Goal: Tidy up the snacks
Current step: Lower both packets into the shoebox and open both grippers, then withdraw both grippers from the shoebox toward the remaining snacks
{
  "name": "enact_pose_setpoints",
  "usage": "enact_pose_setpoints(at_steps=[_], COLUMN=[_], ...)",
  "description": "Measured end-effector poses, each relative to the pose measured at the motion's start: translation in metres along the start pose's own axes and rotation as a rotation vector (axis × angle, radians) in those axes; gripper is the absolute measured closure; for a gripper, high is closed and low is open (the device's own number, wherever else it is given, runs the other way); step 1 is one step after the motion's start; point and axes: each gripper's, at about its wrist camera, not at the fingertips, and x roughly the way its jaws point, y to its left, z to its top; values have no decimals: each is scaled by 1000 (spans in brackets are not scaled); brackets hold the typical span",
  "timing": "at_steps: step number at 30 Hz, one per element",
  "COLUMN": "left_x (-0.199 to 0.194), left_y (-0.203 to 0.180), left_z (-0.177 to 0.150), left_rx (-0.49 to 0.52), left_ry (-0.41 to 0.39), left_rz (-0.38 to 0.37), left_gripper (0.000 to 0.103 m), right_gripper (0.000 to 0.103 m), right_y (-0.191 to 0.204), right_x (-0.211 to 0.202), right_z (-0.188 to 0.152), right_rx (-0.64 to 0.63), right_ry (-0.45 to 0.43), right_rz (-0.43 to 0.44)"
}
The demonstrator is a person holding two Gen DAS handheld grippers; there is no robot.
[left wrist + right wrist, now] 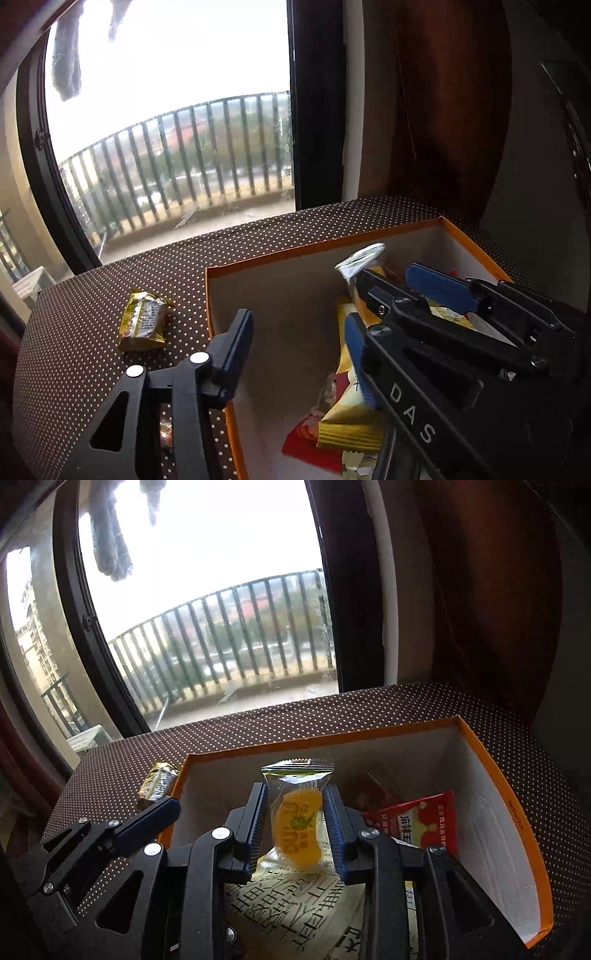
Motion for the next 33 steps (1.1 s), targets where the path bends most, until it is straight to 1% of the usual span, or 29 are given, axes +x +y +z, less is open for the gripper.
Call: enact_pose_setpoints(at_steps=[1,2,3,4,5,9,16,24,33], left_x=[-1,-2,-5,-7,-9,-15,-27,-46,-65], left_y=[0,0,0,1,1,6,25,57,96], left_z=[-1,-1,-2,-2,-2,-4,-14,-25,-38], left_rx=[-4,1,4,4,7,3,-19,-45,-69], left_ry=[-1,-3,-14,-25,-31,-39,-58,-80,-114], left_rz=[14,10,-4,5,9,12,12,15,47], left_gripper=[40,31,25,24,23,19,18,17,15], right_gripper=[52,44,30,23,20,20,19,18,17], right_y=[0,0,1,1,2,7,26,64,113], right_x=[0,-1,-3,-4,-6,-14,-25,-37,-43], right_z=[-1,-1,-1,-1,-2,-3,-8,-13,-18], right_rx=[2,-1,-6,-5,-2,-4,-25,-57,-89], right_ry=[-2,-10,-15,-14,-21,-31,-41,-52,-74], right_rz=[-2,-15,-2,9,6,-1,-10,-11,4])
